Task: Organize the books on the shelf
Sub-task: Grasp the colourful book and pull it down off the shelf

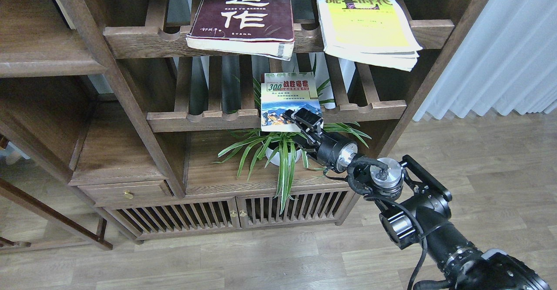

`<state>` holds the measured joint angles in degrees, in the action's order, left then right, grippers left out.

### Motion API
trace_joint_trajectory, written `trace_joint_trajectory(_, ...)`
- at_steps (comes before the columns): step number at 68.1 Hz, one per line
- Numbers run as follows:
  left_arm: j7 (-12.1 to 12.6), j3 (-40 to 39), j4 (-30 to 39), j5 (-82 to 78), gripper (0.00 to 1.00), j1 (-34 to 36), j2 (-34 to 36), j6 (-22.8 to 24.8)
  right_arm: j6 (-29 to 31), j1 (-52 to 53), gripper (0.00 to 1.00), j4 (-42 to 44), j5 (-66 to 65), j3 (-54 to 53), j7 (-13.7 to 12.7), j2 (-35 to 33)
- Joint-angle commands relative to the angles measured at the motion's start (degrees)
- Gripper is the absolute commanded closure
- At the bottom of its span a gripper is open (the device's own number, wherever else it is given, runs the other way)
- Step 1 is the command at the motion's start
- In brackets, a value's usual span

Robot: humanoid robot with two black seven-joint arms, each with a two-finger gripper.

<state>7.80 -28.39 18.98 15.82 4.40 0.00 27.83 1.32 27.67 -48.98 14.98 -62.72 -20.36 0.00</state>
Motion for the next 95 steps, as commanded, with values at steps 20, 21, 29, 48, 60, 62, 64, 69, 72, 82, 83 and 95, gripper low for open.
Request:
trace_joint_trajectory(20, -0.1, -0.1, 0.1, 0.0, 0.0, 0.9, 0.0, 0.2, 8.4, -1.0, 0.96, -2.2, 0.1, -2.8, -0.6, 0.0)
trace_joint_trajectory(21, -0.1, -0.1, 0.1, 0.0, 0.0, 1.0, 0.0, 0.2, 9.2, -1.1, 0.96, -2.2, 0.2, -2.8, -0.7, 0.0)
trace_joint_trajectory(29, -0.1, -0.2, 0.1, 0.0, 0.0, 1.2, 0.0, 0.2, 16.6, -4.5, 0.96, -2.8, 0.5, -2.7, -2.0, 0.0)
trace_joint_trajectory(48, 0.1, -5.7, 0.4, 0.3, 0.0, 1.1, 0.0, 0.2, 26.7, -21.9, 0.95, -12.9, 0.0, 0.5, -7.6, -1.3)
trace_joint_trajectory(60, 0.9, -11.2, 0.7, 3.8, 0.0, 3.2, 0.0, 0.2, 26.7, -28.4, 0.95, -12.9, 0.0, 0.7, -7.6, -1.8)
trace_joint_trajectory(62, 0.8, -11.2, 1.0, 4.5, 0.0, 3.6, 0.0, 0.2, 26.7, -29.1, 0.95, -12.9, 0.0, 0.7, -7.6, -1.7)
trace_joint_trajectory(64, 0.7, -11.2, 1.1, 4.9, 0.0, 3.8, 0.0, 0.2, 26.7, -29.3, 0.95, -12.9, 0.0, 0.7, -7.6, -1.6)
trace_joint_trajectory(69, 0.8, -11.1, 2.2, 5.4, 0.0, 4.0, 0.0, 0.2, 26.7, -30.0, 0.94, -12.8, 0.0, 1.6, -7.6, -1.1)
trace_joint_trajectory(72, 0.8, -11.1, 2.6, 5.4, 0.0, 4.0, 0.0, 0.2, 26.7, -30.0, 0.94, -12.7, 0.0, 2.6, -7.6, -0.6)
trace_joint_trajectory(82, 0.9, -10.6, 4.1, 5.4, 0.0, 3.9, 0.0, 0.2, 26.7, -30.0, 0.93, -12.2, 0.1, 5.3, -7.6, 0.0)
trace_joint_trajectory(83, 0.8, -10.6, 4.2, 5.4, 0.0, 3.9, 0.0, 0.2, 26.7, -30.0, 0.93, -12.1, 0.1, 5.4, -7.6, 0.0)
trace_joint_trajectory(95, 0.1, -11.0, 9.0, 5.4, 0.0, 3.9, 0.0, 0.2, 26.7, -29.3, 0.93, -10.5, -0.2, 7.5, -7.6, 0.0)
